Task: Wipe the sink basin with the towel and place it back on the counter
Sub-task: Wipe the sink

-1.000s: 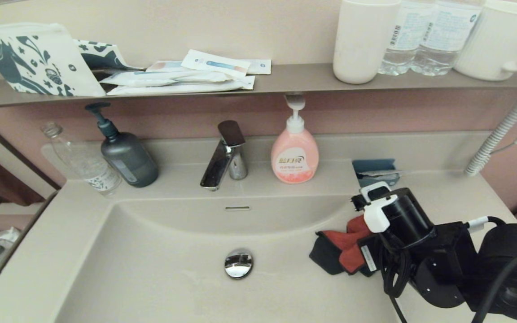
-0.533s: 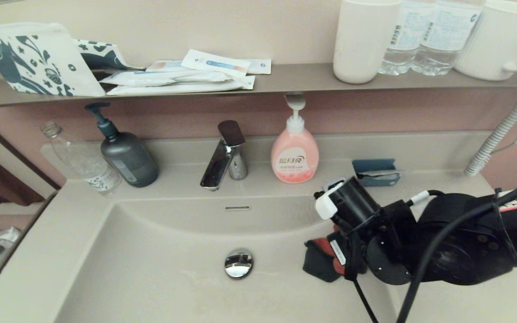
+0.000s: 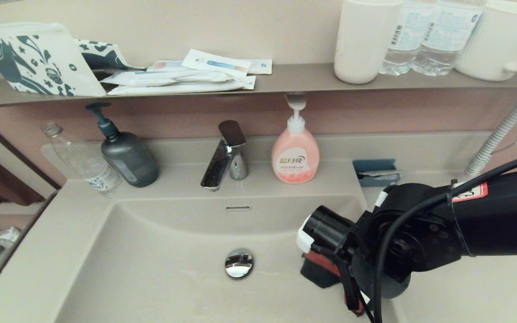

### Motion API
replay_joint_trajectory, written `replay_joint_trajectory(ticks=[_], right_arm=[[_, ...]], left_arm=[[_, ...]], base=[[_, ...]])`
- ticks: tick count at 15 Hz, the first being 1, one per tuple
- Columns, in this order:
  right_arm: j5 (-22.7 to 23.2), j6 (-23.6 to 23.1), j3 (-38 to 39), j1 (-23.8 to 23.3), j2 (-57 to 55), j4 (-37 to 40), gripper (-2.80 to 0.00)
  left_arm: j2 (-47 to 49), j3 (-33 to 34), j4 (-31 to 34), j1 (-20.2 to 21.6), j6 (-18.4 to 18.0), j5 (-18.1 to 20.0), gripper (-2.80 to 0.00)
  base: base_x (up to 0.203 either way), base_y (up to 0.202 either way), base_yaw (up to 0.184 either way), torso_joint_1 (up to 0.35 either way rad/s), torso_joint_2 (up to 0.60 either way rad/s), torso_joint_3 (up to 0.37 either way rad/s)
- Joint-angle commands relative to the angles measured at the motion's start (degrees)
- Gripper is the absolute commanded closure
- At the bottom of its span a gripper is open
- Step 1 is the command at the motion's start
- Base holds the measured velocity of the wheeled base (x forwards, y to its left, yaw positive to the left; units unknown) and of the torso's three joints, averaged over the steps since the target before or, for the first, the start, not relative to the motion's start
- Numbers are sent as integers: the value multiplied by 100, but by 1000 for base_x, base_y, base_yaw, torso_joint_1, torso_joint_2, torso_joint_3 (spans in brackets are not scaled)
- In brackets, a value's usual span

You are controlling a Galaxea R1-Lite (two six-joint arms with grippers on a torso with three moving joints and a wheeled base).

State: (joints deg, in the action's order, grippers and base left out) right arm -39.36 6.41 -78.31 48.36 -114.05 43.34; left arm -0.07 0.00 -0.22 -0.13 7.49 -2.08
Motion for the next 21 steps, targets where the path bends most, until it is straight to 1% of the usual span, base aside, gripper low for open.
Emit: replay_joint_trajectory(ticks=[1,2,3,5,6,7,8,10,11,13,14,15,17,18,20,21], right_arm=[[-4,16,-24,70,-87,42,0],[16,79,-2,126,-192,29,0],[51,286,17,215,-321,5,0],[228,979,15,488,-665,-9,0],[404,1179,11,643,-792,-10,0],[596,1348,9,769,-901,-10,0],[670,1428,4,823,-948,-12,0],[742,1794,-23,960,-1241,-145,0],[784,2015,-25,1007,-1375,-347,0],[994,2600,-31,1069,-1578,-856,0],[1077,2963,-34,1112,-1689,-1053,0],[1186,3359,-43,1167,-1776,-1163,0],[1403,4008,-263,1278,-1942,-1199,0],[1450,4231,-380,1347,-2020,-1182,0],[1496,4299,-539,1458,-2164,-1179,0],[1504,4422,-711,1495,-2281,-1172,0]], left_arm=[[7,0,-1,-1,7,-2,0],[7,0,-4,-1,7,-2,0],[7,0,-4,-4,7,-2,0],[7,-1,-2,-3,7,-2,0],[7,-3,-1,5,7,-2,0],[7,0,-2,1,7,-2,0],[7,0,2,4,7,-2,0],[7,0,-1,0,7,-2,0],[7,0,-4,-3,7,-2,0],[7,-6,-1,3,7,-2,0],[7,-4,-1,4,7,-2,0],[7,-1,-4,5,7,-2,0],[7,-1,1,4,7,-2,0],[7,0,-1,0,7,-2,0],[7,0,-2,5,7,-2,0],[7,0,-4,-4,7,-2,0]], base=[[0,0,0,0,0,0],[0,0,0,0,0,0],[0,0,0,0,0,0],[0,0,0,0,0,0],[0,0,0,0,0,0],[0,0,0,0,0,0],[0,0,0,0,0,0],[0,0,0,0,0,0],[0,0,0,0,0,0],[0,0,0,0,0,0],[0,0,0,0,0,0],[0,0,0,0,0,0],[0,0,0,0,0,0],[0,0,0,0,0,0],[0,0,0,0,0,0],[0,0,0,0,0,0]])
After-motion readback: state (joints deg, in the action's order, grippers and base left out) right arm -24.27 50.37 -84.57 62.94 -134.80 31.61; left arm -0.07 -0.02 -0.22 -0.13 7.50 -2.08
